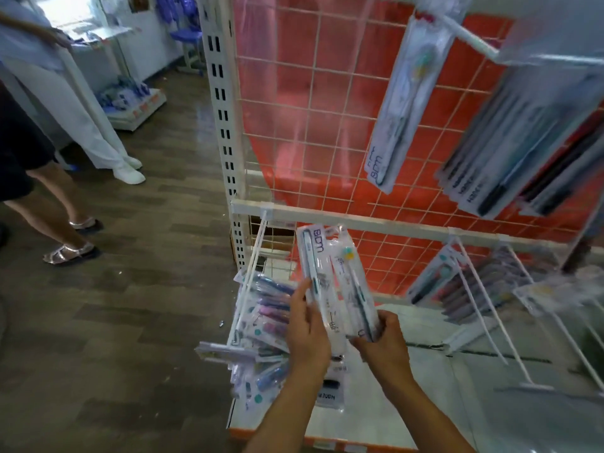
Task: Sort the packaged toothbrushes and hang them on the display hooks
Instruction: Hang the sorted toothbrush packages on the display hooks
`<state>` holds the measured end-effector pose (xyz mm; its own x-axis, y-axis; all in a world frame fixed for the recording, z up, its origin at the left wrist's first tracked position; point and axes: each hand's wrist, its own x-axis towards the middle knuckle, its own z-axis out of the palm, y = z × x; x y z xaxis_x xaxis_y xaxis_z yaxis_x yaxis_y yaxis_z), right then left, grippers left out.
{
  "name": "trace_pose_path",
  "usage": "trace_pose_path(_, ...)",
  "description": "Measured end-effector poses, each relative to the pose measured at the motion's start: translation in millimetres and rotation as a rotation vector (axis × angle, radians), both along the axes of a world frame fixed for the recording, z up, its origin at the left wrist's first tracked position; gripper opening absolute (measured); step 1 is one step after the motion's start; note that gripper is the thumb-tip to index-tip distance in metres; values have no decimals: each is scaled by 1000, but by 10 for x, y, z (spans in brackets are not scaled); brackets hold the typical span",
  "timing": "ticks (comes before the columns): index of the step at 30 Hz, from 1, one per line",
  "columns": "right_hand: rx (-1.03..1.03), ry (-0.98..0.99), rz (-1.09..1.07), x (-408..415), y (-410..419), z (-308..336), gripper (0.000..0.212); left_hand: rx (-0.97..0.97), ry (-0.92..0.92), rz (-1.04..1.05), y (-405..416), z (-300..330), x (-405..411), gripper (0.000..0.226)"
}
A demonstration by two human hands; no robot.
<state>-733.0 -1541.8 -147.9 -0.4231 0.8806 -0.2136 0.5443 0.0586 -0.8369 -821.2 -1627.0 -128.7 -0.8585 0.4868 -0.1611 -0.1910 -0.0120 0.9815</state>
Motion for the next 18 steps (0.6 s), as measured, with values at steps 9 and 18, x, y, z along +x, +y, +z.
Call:
trace_pose_path(9,33,224,-80,259,-15,445,35,127,-116,-86,-60,377,199,69)
trace_pose_path(18,-64,359,-9,467,109,832,33,224,-231,-195,-5,539,304,80)
